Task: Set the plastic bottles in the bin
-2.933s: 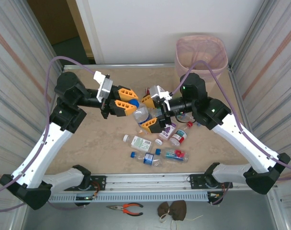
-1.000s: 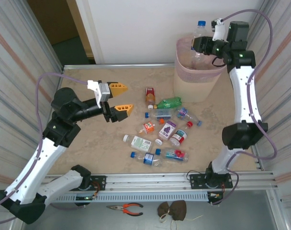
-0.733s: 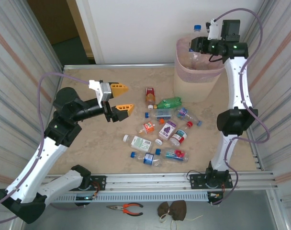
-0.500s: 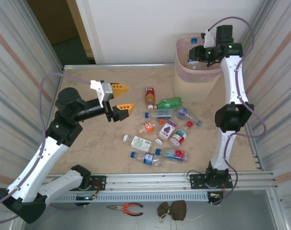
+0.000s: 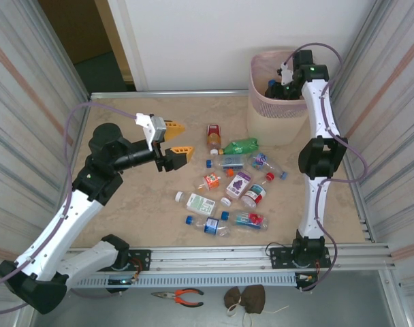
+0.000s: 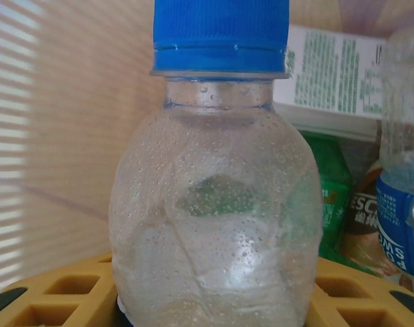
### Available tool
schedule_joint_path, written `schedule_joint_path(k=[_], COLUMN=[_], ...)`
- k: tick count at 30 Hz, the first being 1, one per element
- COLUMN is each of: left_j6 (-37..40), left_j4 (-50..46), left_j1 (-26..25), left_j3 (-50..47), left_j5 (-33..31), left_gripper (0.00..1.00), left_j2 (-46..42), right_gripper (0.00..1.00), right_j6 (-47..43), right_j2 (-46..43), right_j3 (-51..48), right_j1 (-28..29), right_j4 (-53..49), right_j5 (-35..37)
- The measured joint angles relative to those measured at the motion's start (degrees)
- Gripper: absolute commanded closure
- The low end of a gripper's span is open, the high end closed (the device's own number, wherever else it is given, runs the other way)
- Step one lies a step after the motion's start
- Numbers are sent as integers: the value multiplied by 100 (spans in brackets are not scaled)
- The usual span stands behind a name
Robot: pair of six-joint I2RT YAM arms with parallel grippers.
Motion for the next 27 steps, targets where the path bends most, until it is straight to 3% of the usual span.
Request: schedule_joint_path(k=[13, 27], left_j6=[-142, -391], left_j4=[0, -50], left_j1=[103, 111], left_j3=[-85, -85], left_j5=[-127, -365], left_gripper=[25, 27], left_j2=[2, 9], right_gripper=[27, 27], right_j6=[28, 42], right_j2=[330, -404], right_j3=[87, 219], right_j1=[-4, -4], right_j4=[-256, -240], right_j5=[354, 560])
